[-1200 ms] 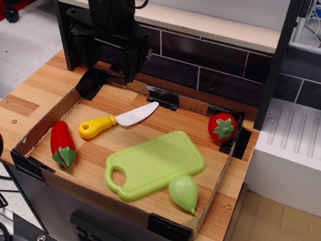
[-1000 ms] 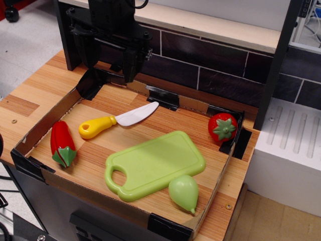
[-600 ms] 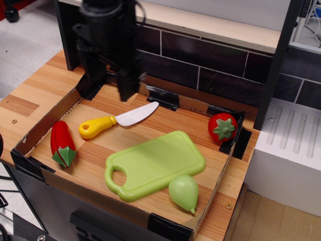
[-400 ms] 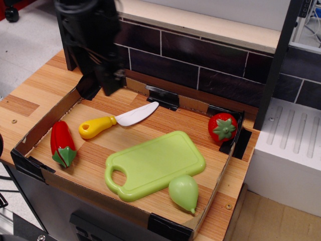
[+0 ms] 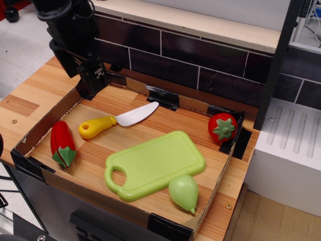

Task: Put knife on cutting board

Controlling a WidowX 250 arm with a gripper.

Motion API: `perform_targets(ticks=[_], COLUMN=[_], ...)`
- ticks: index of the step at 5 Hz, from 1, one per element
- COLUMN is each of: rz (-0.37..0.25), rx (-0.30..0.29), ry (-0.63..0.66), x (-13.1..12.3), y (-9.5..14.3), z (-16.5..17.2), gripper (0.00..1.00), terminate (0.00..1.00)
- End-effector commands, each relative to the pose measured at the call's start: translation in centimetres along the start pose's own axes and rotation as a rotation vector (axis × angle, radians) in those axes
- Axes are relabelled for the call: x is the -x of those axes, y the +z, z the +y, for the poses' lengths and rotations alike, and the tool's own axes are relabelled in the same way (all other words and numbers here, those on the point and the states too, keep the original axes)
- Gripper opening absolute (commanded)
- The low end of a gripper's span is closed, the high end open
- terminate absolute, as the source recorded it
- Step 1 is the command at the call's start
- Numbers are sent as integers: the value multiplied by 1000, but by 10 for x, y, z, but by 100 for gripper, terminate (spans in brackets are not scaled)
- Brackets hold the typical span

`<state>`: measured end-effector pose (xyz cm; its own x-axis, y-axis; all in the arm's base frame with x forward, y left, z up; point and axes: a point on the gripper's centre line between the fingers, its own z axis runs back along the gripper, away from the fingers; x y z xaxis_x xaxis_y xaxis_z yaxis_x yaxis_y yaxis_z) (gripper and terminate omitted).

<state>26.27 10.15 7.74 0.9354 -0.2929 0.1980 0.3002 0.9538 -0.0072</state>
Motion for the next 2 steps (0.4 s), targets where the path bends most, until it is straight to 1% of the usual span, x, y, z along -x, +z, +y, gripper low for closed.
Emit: perform_targets(ticks=[1,2], rz=[25,57], rx=[-58,-59], ry=[37,37], x=[0,5], y=[-25,-45], z=[10,3], gripper=[100,100], terminate=[0,0])
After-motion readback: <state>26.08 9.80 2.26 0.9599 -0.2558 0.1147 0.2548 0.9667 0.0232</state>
